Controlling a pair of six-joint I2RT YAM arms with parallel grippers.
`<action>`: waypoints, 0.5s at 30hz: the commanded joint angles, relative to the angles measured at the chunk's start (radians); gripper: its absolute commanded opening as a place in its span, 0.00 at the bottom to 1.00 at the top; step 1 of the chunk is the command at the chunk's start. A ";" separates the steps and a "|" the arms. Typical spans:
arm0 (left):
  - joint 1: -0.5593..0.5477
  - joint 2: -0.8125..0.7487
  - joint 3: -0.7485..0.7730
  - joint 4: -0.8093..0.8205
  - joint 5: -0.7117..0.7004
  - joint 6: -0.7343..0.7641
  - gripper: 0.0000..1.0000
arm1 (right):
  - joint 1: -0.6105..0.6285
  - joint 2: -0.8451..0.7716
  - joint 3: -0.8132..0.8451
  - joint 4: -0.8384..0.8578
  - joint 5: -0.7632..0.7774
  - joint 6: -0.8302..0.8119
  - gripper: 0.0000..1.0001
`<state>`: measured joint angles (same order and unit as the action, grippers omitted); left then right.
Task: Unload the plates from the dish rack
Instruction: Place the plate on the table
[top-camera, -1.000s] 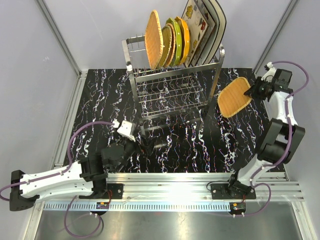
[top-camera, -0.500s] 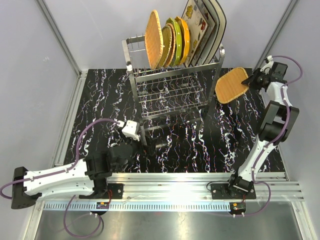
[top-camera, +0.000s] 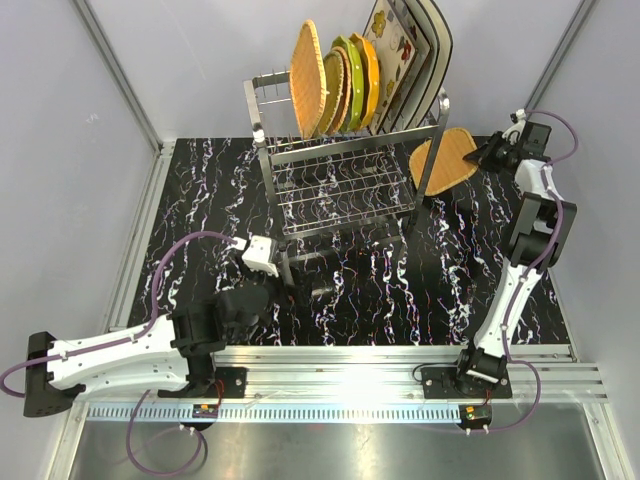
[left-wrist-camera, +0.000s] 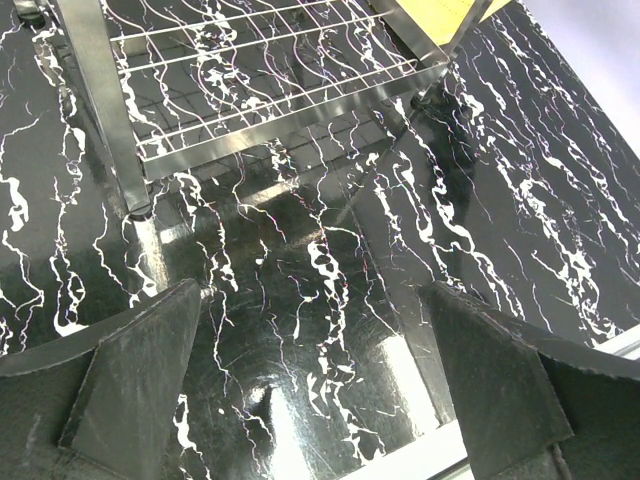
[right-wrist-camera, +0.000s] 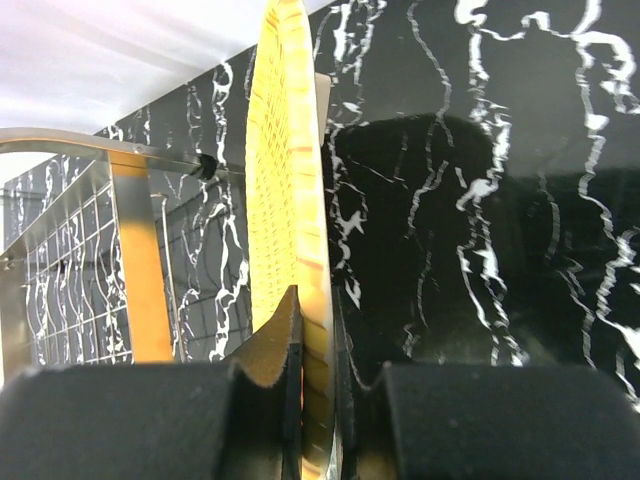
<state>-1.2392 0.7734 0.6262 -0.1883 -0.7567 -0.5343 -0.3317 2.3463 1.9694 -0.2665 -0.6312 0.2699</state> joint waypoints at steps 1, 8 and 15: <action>0.007 -0.005 0.035 0.041 -0.043 -0.052 0.99 | 0.023 0.016 0.051 0.046 -0.022 0.005 0.01; 0.007 -0.005 0.038 0.061 -0.046 -0.046 0.99 | 0.023 0.044 0.013 0.055 -0.033 -0.005 0.11; 0.009 0.001 0.046 0.075 -0.052 -0.043 0.99 | 0.022 0.073 0.029 0.030 -0.050 -0.021 0.22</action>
<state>-1.2358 0.7738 0.6266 -0.1856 -0.7647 -0.5556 -0.3176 2.3993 1.9743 -0.2329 -0.6586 0.2810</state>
